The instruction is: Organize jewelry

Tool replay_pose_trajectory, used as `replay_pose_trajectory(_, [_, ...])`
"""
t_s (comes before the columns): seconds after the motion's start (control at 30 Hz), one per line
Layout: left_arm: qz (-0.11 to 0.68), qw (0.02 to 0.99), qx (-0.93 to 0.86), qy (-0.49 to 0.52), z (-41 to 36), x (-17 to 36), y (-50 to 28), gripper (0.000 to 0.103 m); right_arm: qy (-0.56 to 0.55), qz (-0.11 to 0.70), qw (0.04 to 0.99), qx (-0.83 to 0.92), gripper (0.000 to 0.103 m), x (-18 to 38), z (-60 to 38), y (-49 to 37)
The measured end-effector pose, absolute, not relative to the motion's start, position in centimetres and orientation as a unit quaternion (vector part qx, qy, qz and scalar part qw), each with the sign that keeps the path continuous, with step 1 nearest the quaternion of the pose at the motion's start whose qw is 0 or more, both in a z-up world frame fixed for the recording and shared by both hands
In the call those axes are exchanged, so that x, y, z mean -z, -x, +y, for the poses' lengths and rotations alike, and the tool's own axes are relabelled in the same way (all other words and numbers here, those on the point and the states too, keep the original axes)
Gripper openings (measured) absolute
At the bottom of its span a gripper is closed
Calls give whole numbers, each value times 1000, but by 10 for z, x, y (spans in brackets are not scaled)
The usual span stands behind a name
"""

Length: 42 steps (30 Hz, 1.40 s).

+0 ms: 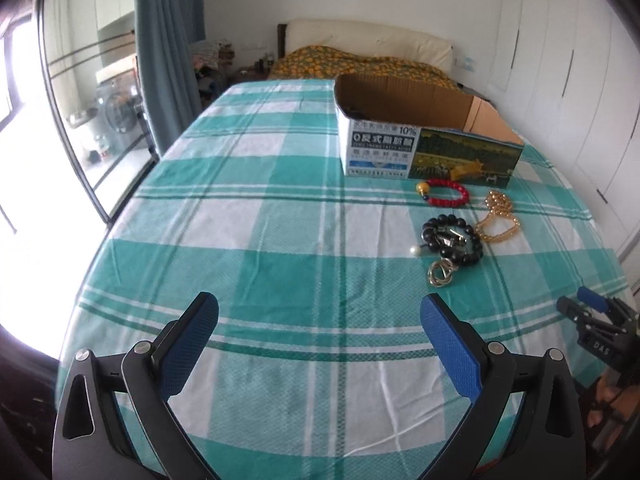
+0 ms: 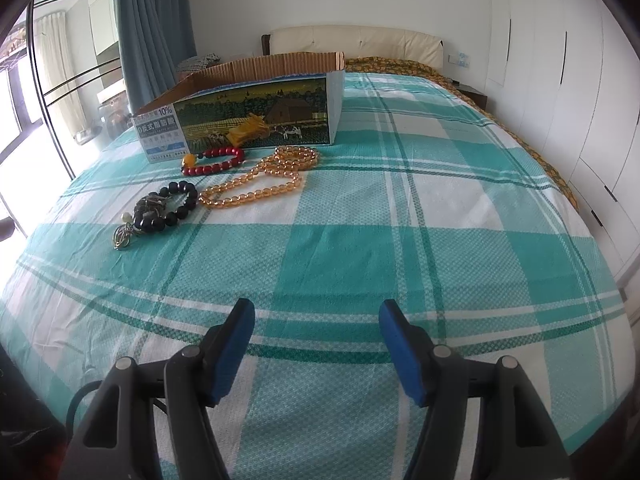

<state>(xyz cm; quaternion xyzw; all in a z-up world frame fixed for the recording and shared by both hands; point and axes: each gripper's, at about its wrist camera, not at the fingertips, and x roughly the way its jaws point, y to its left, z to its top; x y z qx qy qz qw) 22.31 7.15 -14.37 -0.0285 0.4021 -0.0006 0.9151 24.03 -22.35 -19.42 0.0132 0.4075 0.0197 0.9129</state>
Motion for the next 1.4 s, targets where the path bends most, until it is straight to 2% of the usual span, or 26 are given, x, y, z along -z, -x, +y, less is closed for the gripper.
replay_pose_trajectory(0.1, [414, 909, 12, 40, 63, 169, -233, 101, -10, 409, 912, -18, 67, 197, -224, -239])
replay_pose_trajectory(0.17, [420, 907, 13, 35, 57, 181, -238, 101, -10, 411, 911, -18, 79, 198, -225, -238])
replay_pose_trajectory(0.33, [431, 902, 19, 37, 52, 196, -244, 101, 7, 409, 912, -16, 80, 199, -221, -237])
replay_pose_trajectory(0.67, [436, 899, 27, 33, 51, 204, -244, 102, 20, 393, 919, -17, 91, 203, -214, -234])
replay_pose_trajectory(0.83, [441, 897, 16, -4, 41, 207, -245, 102, 20, 385, 922, -16, 93, 205, -213, -233])
replay_pose_trajectory(1.4, [444, 896, 19, -2, 43, 208, -245, 103, 19, 372, 928, -16, 93, 206, -213, -228])
